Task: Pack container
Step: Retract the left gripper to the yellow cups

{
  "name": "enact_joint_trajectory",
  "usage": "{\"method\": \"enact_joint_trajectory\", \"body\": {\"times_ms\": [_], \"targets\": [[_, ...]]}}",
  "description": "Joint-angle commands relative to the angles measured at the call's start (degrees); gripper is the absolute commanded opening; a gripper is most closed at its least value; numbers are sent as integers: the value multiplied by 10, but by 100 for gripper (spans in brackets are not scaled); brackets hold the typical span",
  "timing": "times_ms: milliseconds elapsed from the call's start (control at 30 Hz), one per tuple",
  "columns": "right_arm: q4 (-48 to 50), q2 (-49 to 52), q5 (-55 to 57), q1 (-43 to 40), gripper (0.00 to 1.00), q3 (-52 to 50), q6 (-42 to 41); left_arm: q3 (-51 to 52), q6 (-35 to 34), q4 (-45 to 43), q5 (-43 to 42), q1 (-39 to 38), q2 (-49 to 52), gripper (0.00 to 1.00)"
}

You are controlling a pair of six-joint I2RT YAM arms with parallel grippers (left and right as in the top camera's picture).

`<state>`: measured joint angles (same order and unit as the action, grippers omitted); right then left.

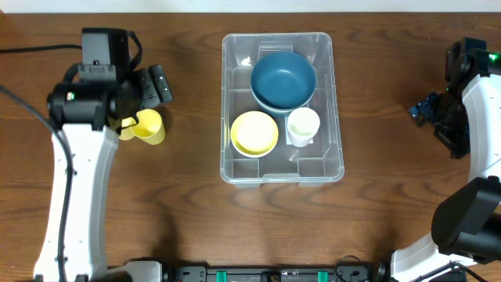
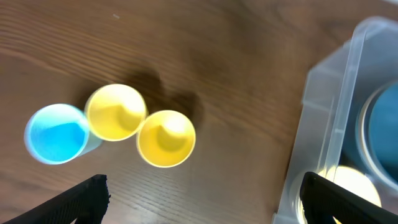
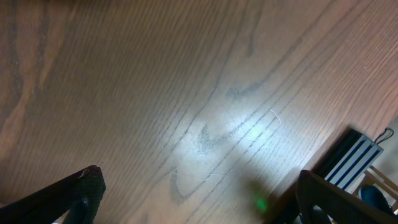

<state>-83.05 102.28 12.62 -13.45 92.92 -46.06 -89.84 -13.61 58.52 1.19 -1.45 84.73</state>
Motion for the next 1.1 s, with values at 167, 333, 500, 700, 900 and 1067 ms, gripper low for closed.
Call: {"method": "enact_joint_trajectory", "body": {"times_ms": [167, 333, 500, 700, 900, 1067], "targets": [[0, 3, 6, -3, 99, 0, -6, 0, 47, 1, -47, 1, 131, 98], [0, 3, 6, -3, 99, 0, -6, 0, 34, 21, -47, 1, 189, 98], [0, 3, 6, -3, 99, 0, -6, 0, 19, 22, -47, 1, 215, 98], [0, 3, 6, -3, 99, 0, -6, 2, 19, 20, -46, 1, 246, 98], [0, 3, 6, -3, 99, 0, -6, 4, 19, 21, -47, 1, 296, 98], [0, 3, 6, -3, 99, 0, -6, 5, 19, 21, -47, 1, 311, 98]]}}
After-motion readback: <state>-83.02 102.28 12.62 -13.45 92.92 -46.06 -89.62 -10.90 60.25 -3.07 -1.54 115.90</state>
